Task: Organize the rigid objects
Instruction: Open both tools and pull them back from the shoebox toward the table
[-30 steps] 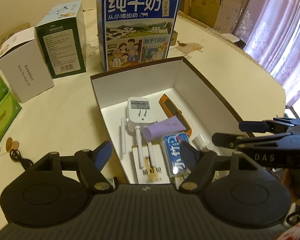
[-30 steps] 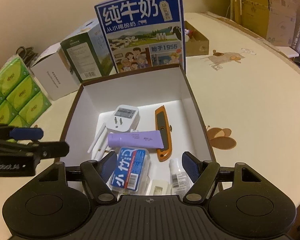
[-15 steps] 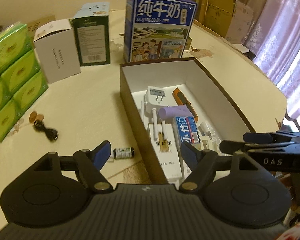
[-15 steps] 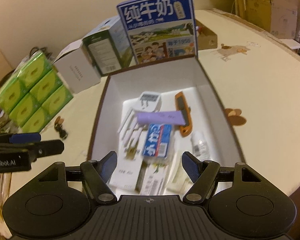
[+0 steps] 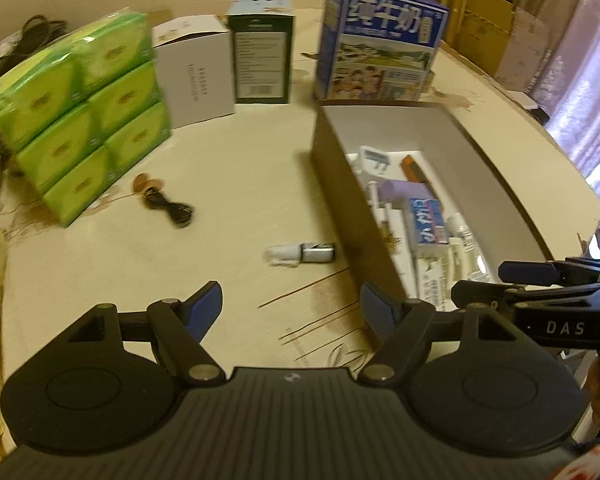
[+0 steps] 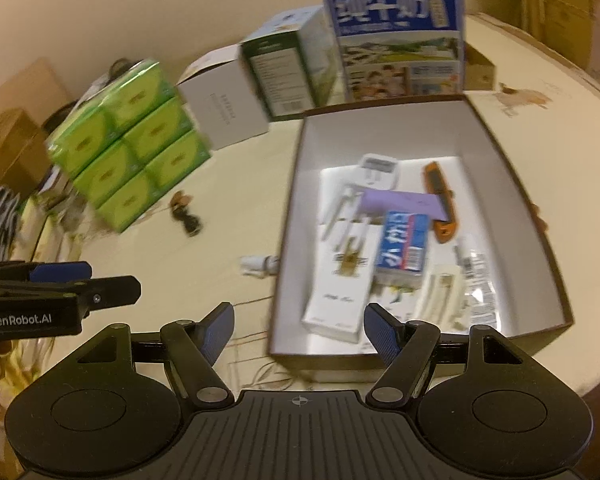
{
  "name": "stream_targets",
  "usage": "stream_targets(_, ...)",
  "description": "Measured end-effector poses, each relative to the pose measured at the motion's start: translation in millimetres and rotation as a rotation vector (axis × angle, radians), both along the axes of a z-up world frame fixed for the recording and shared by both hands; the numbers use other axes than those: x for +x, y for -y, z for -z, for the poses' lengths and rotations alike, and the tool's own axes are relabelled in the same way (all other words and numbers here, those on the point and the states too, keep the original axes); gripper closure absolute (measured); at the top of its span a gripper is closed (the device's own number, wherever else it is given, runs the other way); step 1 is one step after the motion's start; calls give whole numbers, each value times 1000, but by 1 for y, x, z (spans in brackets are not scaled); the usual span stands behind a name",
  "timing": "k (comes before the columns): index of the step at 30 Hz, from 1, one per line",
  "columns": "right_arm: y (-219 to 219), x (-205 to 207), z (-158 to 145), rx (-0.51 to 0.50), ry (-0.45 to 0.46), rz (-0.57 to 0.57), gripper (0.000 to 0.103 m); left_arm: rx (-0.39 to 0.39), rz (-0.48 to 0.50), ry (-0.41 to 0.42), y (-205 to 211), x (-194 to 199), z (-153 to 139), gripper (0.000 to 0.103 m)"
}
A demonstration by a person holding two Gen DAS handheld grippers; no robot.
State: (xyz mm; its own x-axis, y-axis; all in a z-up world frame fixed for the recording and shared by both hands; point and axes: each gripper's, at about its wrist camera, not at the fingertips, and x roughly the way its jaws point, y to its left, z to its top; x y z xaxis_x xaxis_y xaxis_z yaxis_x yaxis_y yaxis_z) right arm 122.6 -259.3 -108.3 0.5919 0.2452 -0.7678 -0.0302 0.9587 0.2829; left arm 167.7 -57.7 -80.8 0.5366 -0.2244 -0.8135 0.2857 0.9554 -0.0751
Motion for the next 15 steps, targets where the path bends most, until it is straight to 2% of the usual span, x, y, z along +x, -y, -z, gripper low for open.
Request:
stream_targets(5,-27,-3,1,-29,12,-81,34,21,-32,-3,-20,-11,0,31)
stream_targets(15,-66,8,9,-4,-14,-107,34,37,-106,-24,-54,-13,10,31)
